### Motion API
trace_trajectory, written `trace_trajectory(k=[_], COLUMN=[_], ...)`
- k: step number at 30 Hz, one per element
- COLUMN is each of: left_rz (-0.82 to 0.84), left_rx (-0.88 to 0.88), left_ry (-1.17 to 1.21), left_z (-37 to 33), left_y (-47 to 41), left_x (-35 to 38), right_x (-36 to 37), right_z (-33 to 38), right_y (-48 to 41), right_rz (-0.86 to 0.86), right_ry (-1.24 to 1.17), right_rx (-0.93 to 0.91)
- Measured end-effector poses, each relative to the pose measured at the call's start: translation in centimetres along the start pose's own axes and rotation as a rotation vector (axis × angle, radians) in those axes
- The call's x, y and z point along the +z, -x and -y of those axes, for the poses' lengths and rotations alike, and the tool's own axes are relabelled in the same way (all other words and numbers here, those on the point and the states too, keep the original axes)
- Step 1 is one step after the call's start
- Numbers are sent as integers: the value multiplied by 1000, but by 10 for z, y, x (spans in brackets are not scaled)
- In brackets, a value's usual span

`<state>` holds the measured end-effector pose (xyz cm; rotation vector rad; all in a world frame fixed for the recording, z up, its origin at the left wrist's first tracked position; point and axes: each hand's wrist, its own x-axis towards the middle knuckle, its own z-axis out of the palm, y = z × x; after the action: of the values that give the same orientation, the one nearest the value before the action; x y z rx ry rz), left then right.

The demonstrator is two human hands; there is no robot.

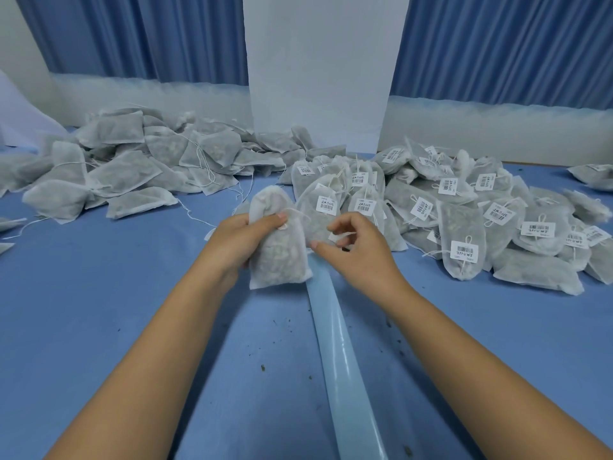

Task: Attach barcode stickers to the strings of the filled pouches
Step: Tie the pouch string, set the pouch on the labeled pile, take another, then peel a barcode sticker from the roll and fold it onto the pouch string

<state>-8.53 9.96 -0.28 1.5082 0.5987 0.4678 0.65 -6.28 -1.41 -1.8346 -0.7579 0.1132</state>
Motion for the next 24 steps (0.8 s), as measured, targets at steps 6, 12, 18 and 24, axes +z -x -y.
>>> trace_trajectory(k=[6,12,18,24], left_rz=[85,222,340,508], left_rx=[-293,-359,-376,-312], left_ry=[113,146,151,224], left_z=[9,11,14,11], left_y=[-12,-8,-6,-6], left_x=[-11,-11,-8,-8], right_x=[-2,-7,-5,-2], right_z=[-11,-16,-17,-17], right_y=[-3,-4,1,3], right_rz=[125,134,260,176], right_ry=[-185,-89,35,244], right_rx=[307,212,52,-147])
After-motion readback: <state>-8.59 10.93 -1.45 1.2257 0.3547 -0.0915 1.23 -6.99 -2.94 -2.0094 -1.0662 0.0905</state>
